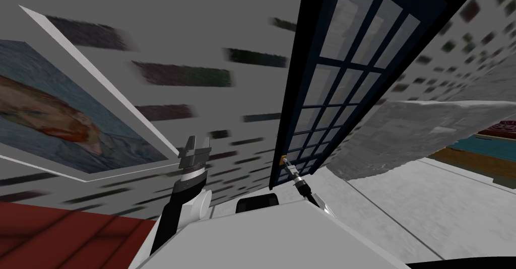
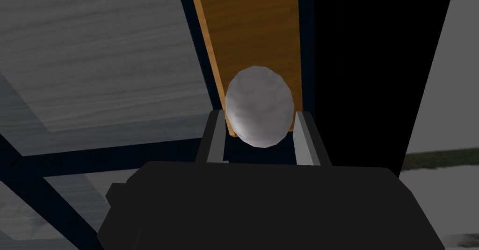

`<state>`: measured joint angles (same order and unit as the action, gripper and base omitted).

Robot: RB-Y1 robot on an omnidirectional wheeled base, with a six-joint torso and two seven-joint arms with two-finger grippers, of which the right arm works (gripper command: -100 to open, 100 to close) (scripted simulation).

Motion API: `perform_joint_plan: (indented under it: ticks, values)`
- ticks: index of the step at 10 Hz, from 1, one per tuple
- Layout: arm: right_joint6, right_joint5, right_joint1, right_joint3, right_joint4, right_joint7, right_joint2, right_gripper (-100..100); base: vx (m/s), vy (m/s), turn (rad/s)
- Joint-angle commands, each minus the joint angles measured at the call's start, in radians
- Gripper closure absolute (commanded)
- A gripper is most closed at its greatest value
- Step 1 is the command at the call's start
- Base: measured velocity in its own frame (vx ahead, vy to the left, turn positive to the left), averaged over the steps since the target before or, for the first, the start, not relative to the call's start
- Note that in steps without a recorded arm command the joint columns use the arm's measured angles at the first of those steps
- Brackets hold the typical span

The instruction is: Pull the door open

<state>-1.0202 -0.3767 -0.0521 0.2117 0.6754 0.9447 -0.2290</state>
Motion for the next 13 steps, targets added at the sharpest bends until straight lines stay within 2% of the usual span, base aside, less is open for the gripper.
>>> perform_joint_plan:
  ticks: [1, 4, 5, 13]
  values:
    - [0.001, 0.013, 0.000, -0.007, -0.001, -0.046, 0.000, 100, -0.037, -0.021, 0.045]
    - [0.004, 0.036, 0.003, -0.017, -0.002, -0.115, -0.001, 100, -0.052, -0.012, 0.049]
    - [-0.012, 0.021, -0.018, -0.009, 0.005, -0.070, -0.010, -100, -0.054, 0.006, -0.060]
    - [-0.078, -0.035, -0.088, 0.017, 0.024, 0.063, -0.042, -100, -0.057, 0.016, -0.043]
